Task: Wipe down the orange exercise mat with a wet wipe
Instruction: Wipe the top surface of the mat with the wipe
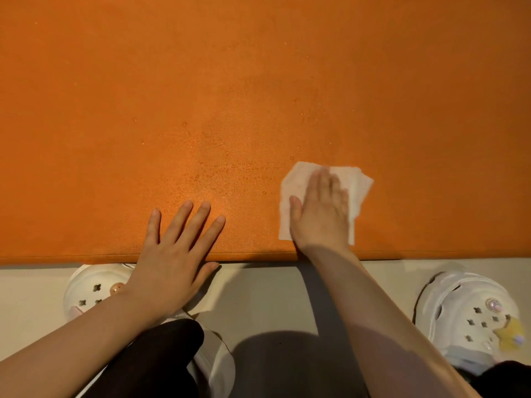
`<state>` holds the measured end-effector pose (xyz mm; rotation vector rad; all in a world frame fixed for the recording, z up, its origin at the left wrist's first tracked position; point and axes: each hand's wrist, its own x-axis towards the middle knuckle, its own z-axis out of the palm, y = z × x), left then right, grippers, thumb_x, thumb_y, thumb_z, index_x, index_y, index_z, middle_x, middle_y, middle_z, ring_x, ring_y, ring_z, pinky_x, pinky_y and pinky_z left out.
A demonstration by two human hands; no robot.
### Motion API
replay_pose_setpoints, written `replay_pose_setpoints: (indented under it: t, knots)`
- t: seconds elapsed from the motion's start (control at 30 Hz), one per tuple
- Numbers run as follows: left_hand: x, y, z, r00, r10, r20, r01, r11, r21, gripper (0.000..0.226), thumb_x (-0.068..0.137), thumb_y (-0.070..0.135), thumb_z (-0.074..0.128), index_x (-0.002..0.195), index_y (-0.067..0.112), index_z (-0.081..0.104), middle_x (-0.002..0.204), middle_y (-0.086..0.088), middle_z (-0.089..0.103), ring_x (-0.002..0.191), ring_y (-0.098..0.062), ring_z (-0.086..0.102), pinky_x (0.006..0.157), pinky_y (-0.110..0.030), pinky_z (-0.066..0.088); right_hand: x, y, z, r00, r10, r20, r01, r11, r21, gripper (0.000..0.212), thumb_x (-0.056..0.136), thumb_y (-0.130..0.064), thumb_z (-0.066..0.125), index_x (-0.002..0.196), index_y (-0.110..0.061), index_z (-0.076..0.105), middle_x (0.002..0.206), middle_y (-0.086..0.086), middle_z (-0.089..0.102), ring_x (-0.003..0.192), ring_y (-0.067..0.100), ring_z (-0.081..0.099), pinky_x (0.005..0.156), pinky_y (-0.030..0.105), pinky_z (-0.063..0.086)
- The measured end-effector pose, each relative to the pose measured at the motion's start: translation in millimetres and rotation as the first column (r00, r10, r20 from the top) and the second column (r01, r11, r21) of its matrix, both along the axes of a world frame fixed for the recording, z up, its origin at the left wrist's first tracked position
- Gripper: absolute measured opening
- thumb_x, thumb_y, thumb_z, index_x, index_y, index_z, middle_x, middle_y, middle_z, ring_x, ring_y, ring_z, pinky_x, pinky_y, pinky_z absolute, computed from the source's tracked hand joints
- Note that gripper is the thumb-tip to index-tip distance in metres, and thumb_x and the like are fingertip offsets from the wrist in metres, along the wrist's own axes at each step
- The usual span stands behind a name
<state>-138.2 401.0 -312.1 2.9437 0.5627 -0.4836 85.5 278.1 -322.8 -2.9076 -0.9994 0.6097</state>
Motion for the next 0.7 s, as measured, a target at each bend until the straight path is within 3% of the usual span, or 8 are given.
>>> replay_pose_setpoints:
  t: [0.07,0.13,0.2,0.33,0.47,0.6,0.7]
  knots:
    - [-0.6,-0.7,0.3,1.000,0.004,0.005,-0.004,1.000,0.012,0.066,0.101,0.054,0.014,0.151,0.017,0.036,0.156,-0.016,0.034,0.143,-0.039,0.031,0.108,-0.067,0.021,-12.8,12.9,-1.9,0.969,0.242,-0.048,-0.238,0.968,0.081,0.065,0.101,-0.043,0.010,0.156,-0.012,-0.003,0.164,0.006,-0.010,0.151,0.022,-0.010,0.120,0.039,-0.013]
    - [-0.5,-0.1,0.8,1.000,-0.005,0.025,0.004,1.000,0.024,0.064,0.100,0.053,0.022,0.150,0.017,0.037,0.156,-0.016,0.036,0.143,-0.038,0.032,0.108,-0.067,0.022,-25.7,14.2,-2.2,0.863,0.495,-0.103,-0.470,0.860,0.197,0.064,0.098,-0.041,0.011,0.157,-0.016,0.003,0.165,0.001,-0.003,0.151,0.017,-0.008,0.121,0.040,-0.013]
    - [-2.0,-0.3,0.6,0.999,-0.017,0.049,0.016,0.999,0.033,0.064,0.096,0.051,0.031,0.149,0.017,0.040,0.155,-0.016,0.037,0.142,-0.038,0.033,0.107,-0.067,0.024,-28.7,2.4,-2.7,0.802,0.582,-0.134,-0.522,0.792,0.318,0.063,0.098,-0.040,0.018,0.156,-0.016,0.020,0.164,0.000,0.012,0.151,0.014,0.002,0.121,0.040,-0.008]
    - [-3.2,-0.6,0.5,0.998,-0.029,0.060,0.026,0.999,0.045,0.065,0.094,0.051,0.034,0.149,0.016,0.041,0.155,-0.016,0.037,0.142,-0.039,0.034,0.107,-0.067,0.024,-22.7,-29.4,0.7,0.903,0.415,-0.113,-0.321,0.826,0.463,0.054,0.097,-0.042,0.035,0.141,-0.015,0.051,0.158,0.004,0.033,0.149,0.023,0.019,0.121,0.050,0.005]
    - [-3.2,0.0,0.9,0.999,-0.034,0.042,0.032,0.999,0.037,0.065,0.098,0.055,0.026,0.150,0.017,0.039,0.156,-0.016,0.035,0.143,-0.038,0.032,0.109,-0.066,0.022,-17.5,-43.6,6.3,0.947,0.304,-0.106,-0.245,0.894,0.374,0.056,0.094,-0.054,0.031,0.140,-0.029,0.053,0.160,-0.002,0.027,0.150,0.022,0.013,0.117,0.057,-0.007]
    - [-3.9,0.1,-0.6,0.999,-0.039,0.026,0.037,0.998,0.045,0.067,0.101,0.057,0.017,0.151,0.017,0.037,0.157,-0.016,0.034,0.144,-0.038,0.031,0.109,-0.066,0.022,-0.5,-40.4,12.8,0.922,0.328,-0.204,-0.266,0.922,0.280,0.057,0.092,-0.060,0.027,0.141,-0.039,0.049,0.161,-0.010,0.022,0.150,0.015,0.006,0.117,0.051,-0.014]
    - [-3.8,-0.6,-1.2,0.999,-0.041,0.032,0.039,0.998,0.059,0.066,0.099,0.056,0.023,0.150,0.017,0.036,0.156,-0.016,0.034,0.143,-0.038,0.031,0.108,-0.067,0.022,0.4,-31.5,23.9,0.958,0.197,-0.209,-0.095,0.903,0.419,0.049,0.094,-0.042,0.038,0.137,-0.027,0.057,0.156,-0.003,0.036,0.144,0.015,0.024,0.119,0.033,0.004]
